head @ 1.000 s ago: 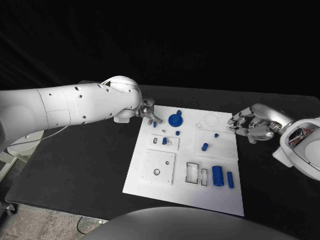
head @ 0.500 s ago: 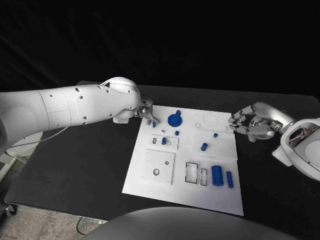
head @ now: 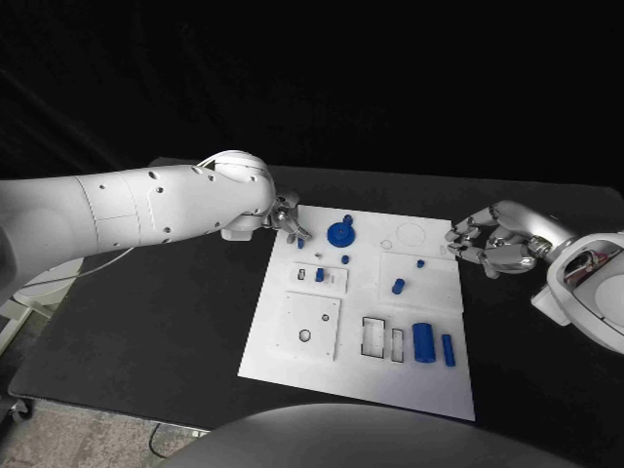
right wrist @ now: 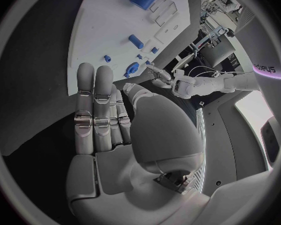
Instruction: Assemble the parts on the task board
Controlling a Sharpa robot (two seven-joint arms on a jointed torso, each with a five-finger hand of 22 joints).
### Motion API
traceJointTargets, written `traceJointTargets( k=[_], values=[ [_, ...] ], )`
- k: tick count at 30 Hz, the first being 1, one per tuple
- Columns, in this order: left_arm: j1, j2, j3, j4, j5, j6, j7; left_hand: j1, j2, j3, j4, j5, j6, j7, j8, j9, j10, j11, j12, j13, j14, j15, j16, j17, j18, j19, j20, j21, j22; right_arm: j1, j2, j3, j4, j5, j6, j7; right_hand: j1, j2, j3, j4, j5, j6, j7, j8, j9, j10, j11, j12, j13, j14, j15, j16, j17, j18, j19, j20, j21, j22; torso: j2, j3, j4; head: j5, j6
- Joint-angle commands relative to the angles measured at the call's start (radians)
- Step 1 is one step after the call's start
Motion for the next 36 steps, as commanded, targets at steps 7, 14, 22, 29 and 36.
traceJointTargets(
  k=[7, 14, 22, 29, 36],
  values=[
    [-0.001, 0.002, 0.000, 0.003, 0.005, 0.000, 0.010, 0.016, -0.001, 0.010, -0.010, 0.020, 0.006, 0.003, -0.010, -0.005, 0.015, -0.003, -0.007, 0.178, 0.096, -0.008, -0.008, 0.248, -0.015, 0.106, -0.005, 0.002, 0.263, -0.002, 0.002, 0.000, -0.004, 0.000, 0.012, -0.002, 0.013, 0.005, 0.009, -0.002, 0.008, 0.006, 0.005, 0.005, 0.002, -0.005, 0.004, -0.008, -0.008, -0.004, 0.007, 0.007, 0.002, 0.007, -0.008, 0.002, -0.006, 0.003, -0.001, -0.0001, -0.0002, 0.000, 0.000],
    [-0.001, 0.003, 0.000, 0.004, 0.005, 0.000, 0.010, 0.035, -0.006, 0.045, -0.036, 0.017, 0.008, 0.002, -0.022, -0.014, 0.014, -0.004, -0.009, 0.177, 0.096, -0.008, -0.010, 0.247, -0.015, 0.106, -0.005, 0.002, 0.263, -0.004, 0.003, 0.000, -0.005, 0.000, 0.014, -0.003, 0.016, 0.007, 0.011, -0.004, 0.011, 0.007, 0.005, 0.006, 0.003, -0.002, 0.004, -0.010, -0.013, -0.006, 0.008, 0.009, 0.003, 0.007, -0.010, 0.003, -0.007, 0.004, 0.000, -0.0005, -0.0001, -0.001, 0.000],
    [-0.001, 0.005, 0.000, 0.005, 0.006, 0.001, 0.010, 0.044, -0.015, 0.085, -0.059, 0.031, 0.011, 0.000, -0.029, -0.019, 0.012, -0.005, -0.013, 0.175, 0.095, -0.009, -0.015, 0.246, -0.015, 0.106, -0.006, 0.002, 0.263, -0.006, 0.004, 0.000, -0.007, 0.000, 0.017, -0.005, 0.018, 0.007, 0.012, -0.004, 0.012, 0.008, 0.005, 0.006, 0.003, 0.000, 0.004, -0.010, -0.015, -0.006, 0.008, 0.010, 0.004, 0.007, -0.011, 0.003, -0.007, 0.005, 0.000, -0.0001, -0.0004, -0.003, 0.000],
    [-0.001, 0.004, 0.000, 0.004, 0.006, 0.003, 0.009, 0.044, -0.016, 0.090, -0.061, 0.033, 0.011, 0.001, -0.030, -0.019, 0.011, -0.005, -0.015, 0.174, 0.095, -0.009, -0.016, 0.245, -0.015, 0.106, -0.006, 0.002, 0.263, -0.006, 0.006, 0.000, -0.007, 0.000, 0.020, -0.007, 0.019, 0.008, 0.013, -0.005, 0.012, 0.008, 0.005, 0.007, 0.004, 0.001, 0.005, -0.010, -0.016, -0.007, 0.008, 0.010, 0.004, 0.007, -0.011, 0.003, -0.007, 0.006, 0.000, -0.0001, -0.0002, -0.004, 0.000],
    [-0.001, 0.004, 0.000, 0.004, 0.008, 0.004, 0.009, 0.043, -0.019, 0.103, -0.066, 0.039, 0.013, 0.000, -0.032, -0.021, 0.010, -0.006, -0.016, 0.173, 0.095, -0.009, -0.020, 0.244, -0.015, 0.106, -0.006, 0.002, 0.263, -0.006, 0.008, 0.000, -0.009, 0.000, 0.025, -0.010, 0.021, 0.008, 0.014, -0.006, 0.013, 0.008, 0.005, 0.007, 0.004, 0.001, 0.005, -0.011, -0.019, -0.007, 0.008, 0.011, 0.004, 0.007, -0.011, 0.003, -0.007, 0.006, -0.001, 0.0000, -0.0002, -0.002, 0.000]
  ],
)
